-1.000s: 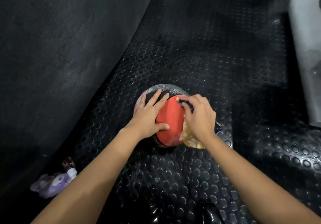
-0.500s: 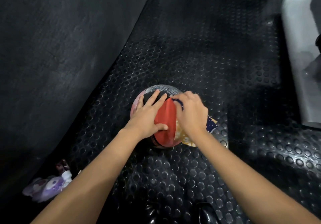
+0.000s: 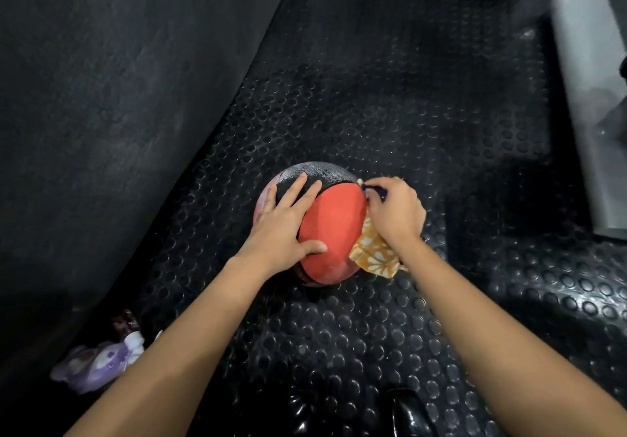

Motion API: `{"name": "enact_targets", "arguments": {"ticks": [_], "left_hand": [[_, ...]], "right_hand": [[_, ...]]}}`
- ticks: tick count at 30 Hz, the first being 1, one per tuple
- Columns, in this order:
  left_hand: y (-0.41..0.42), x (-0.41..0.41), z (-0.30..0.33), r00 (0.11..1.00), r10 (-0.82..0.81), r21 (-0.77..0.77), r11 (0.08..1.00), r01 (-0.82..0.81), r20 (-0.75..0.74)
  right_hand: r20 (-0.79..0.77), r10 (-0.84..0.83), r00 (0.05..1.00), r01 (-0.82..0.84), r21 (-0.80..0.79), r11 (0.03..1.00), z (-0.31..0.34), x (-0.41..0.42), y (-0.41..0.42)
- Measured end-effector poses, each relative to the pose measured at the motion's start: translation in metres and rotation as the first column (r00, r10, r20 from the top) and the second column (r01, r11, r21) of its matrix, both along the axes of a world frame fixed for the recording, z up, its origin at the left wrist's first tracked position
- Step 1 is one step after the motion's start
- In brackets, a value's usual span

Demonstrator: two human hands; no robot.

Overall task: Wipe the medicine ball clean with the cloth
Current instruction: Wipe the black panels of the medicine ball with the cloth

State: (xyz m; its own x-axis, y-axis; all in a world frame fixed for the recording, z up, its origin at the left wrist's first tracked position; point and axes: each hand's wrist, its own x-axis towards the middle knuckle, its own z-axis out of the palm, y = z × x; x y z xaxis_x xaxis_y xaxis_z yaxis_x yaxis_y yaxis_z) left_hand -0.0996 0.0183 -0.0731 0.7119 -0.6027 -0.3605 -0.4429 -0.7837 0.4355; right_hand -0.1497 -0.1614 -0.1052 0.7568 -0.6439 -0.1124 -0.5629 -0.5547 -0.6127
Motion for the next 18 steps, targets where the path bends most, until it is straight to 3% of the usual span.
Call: {"name": "enact_targets", "arguments": {"ticks": [2, 6, 11, 16, 18], "left_hand": [[-0.001, 0.002, 0.001, 1.000, 0.003, -0.009, 1.000, -0.003, 0.004], [0.001, 0.005, 0.005, 0.999, 0.031, -0.001, 1.000, -0.031, -0.017], [0.004, 0.001, 0.007, 0.997, 0.068, -0.025, 0.997, -0.068, -0.029], [0.007, 0.004, 0.007, 0.996, 0.080, -0.042, 0.996, -0.081, -0.028], [0.010, 0.003, 0.006, 0.995, 0.094, -0.064, 0.993, -0.097, -0.044]], "right_hand": [[0.013, -0.044, 0.999, 0.044, 0.026, 0.999, 0.000, -0.002, 0.004], [0.164, 0.202, 0.966, -0.183, -0.125, 0.975, 0.008, -0.017, 0.036], [0.092, -0.077, 0.993, 0.076, 0.020, 0.997, -0.011, -0.013, 0.012], [0.225, 0.196, 0.954, -0.167, -0.140, 0.976, -0.001, -0.036, 0.050], [0.191, 0.117, 0.975, -0.099, -0.104, 0.990, -0.009, -0.034, 0.035]]}}
